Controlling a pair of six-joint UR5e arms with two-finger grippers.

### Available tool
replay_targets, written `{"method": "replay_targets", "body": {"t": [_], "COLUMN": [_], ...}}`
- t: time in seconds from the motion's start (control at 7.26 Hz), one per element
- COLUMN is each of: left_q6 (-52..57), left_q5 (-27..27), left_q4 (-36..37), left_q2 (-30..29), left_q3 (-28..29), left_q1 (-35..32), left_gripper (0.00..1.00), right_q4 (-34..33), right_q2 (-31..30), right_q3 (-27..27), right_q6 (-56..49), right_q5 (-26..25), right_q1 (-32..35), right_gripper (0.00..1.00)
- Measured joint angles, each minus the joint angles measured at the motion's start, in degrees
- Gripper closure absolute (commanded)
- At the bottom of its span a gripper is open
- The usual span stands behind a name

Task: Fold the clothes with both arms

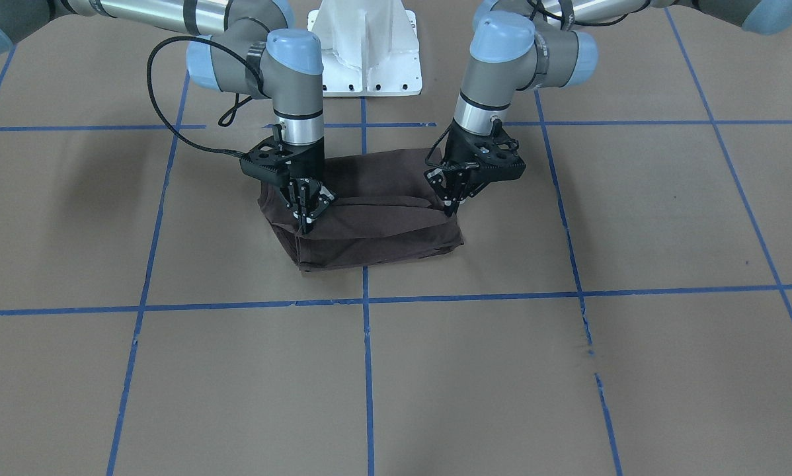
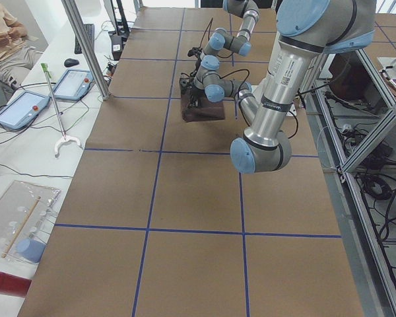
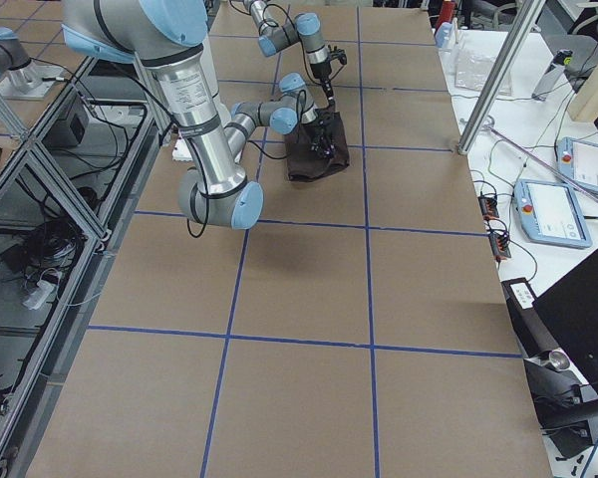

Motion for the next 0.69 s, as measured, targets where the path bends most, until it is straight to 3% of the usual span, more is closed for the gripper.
{"method": "replay_targets", "body": {"t": [0.28, 0.41, 0.55, 0.69], "left_q6": [0.0, 0.0, 0.0, 1.2], "left_q5": [0.0, 0.0, 0.0, -0.1], "left_q4": [-0.2, -0.4, -0.9, -1.5], "left_q2": [0.0, 0.0, 0.0, 0.1], "left_q3": [1.1, 1.6, 2.0, 2.1], "left_q1": [0.0, 0.0, 0.0, -0.1], "left_gripper": [1.0, 0.58, 0.01, 0.0], "right_q4": [0.4, 0.4, 0.4, 0.4], "right_q2": [0.1, 0.1, 0.0, 0.0], "right_q3": [-0.5, -0.5, -0.6, -0.6], "right_q6": [-0.4, -0.7, -2.1, -5.2], "right_q5": [0.2, 0.6, 0.9, 1.0], "right_q1": [0.4, 0.8, 1.1, 1.3], "right_gripper": [1.0, 0.12, 0.0, 0.0]}}
